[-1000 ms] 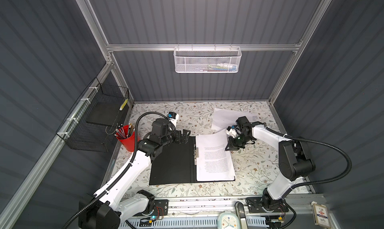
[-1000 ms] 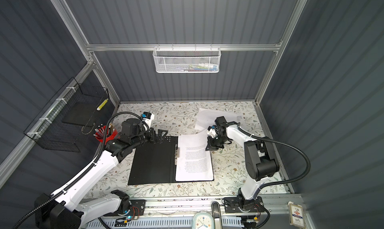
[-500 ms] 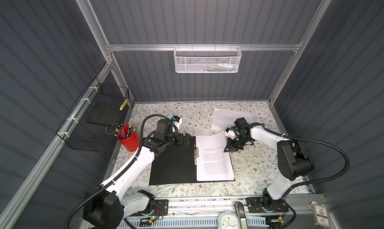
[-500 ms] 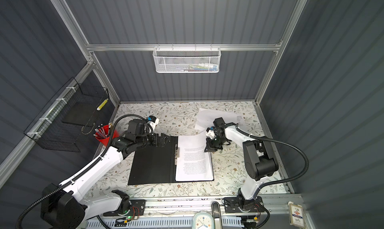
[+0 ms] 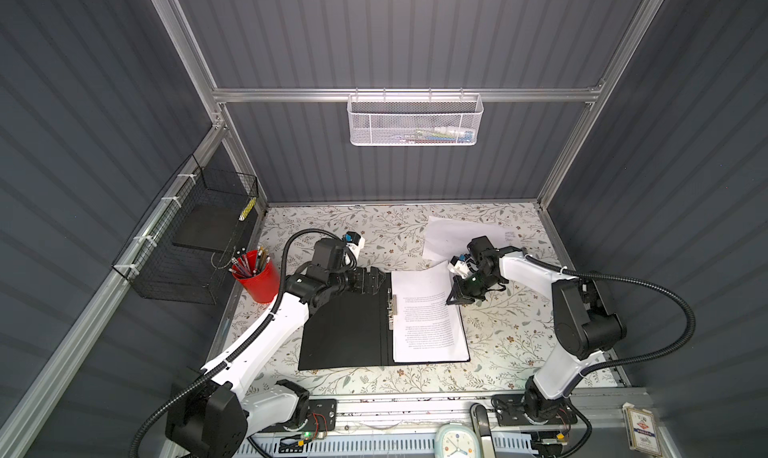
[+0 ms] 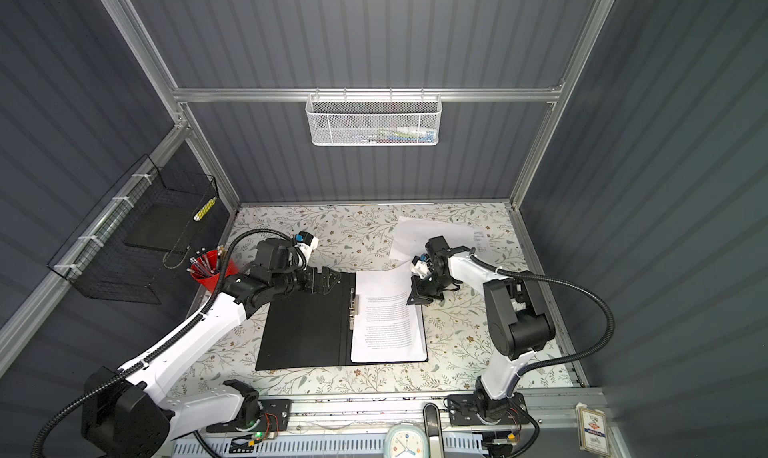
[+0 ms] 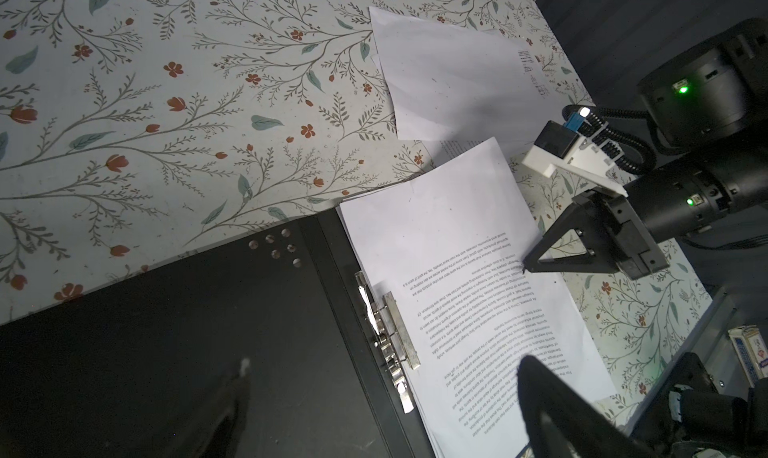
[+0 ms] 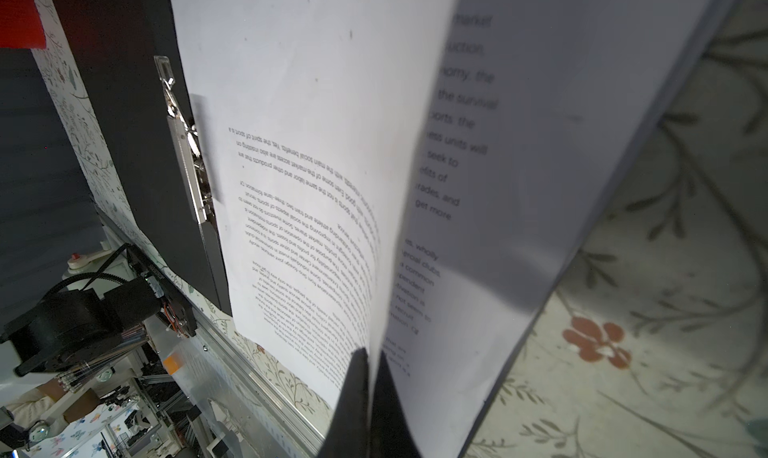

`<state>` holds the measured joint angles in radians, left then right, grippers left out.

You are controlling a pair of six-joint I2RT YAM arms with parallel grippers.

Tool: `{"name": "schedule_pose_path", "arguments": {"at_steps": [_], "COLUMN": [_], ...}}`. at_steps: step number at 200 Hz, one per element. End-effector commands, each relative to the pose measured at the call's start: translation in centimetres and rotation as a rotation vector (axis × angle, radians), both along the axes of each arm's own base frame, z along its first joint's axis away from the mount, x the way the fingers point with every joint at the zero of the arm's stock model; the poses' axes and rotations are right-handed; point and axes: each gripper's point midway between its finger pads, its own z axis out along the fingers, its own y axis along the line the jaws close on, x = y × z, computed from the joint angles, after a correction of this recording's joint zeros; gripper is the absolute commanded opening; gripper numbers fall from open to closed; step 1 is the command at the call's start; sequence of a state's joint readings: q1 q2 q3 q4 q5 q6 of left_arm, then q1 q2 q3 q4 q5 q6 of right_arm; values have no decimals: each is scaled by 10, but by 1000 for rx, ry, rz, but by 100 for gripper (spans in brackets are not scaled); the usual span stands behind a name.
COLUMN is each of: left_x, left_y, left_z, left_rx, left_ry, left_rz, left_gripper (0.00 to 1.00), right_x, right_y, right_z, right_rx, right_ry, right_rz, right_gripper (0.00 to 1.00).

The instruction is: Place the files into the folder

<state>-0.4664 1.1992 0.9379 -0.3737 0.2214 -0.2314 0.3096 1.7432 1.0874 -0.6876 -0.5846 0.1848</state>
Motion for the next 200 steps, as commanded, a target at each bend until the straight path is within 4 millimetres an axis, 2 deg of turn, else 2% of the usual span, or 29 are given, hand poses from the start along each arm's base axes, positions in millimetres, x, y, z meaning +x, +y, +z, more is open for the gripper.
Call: {"name": "schedule_pose_path", "arguments": {"at_steps": [1,111,155,200], "left_x": [-1,-1,-1,-1], "left_y": [-5,-6,-6,-6], "left_z": [13,12,13,12], "left_rx": [-18,-22,-22,-21], "left_ry": [-18,-9,-11,-10], "left_rz": [-23,-25,-25,-23], "left_gripper": [100,100,100,100], "right_x": [-6,-10,-8,-4], "right_y": [3,4,4,1], "right_z": [-6,-11,-7,-5], "right_rx": [14,21,25,24], "right_ry": [40,56,43,31], "right_rz": [-3,-13,-24,-45], "right_gripper": [0,3,11,26]}}
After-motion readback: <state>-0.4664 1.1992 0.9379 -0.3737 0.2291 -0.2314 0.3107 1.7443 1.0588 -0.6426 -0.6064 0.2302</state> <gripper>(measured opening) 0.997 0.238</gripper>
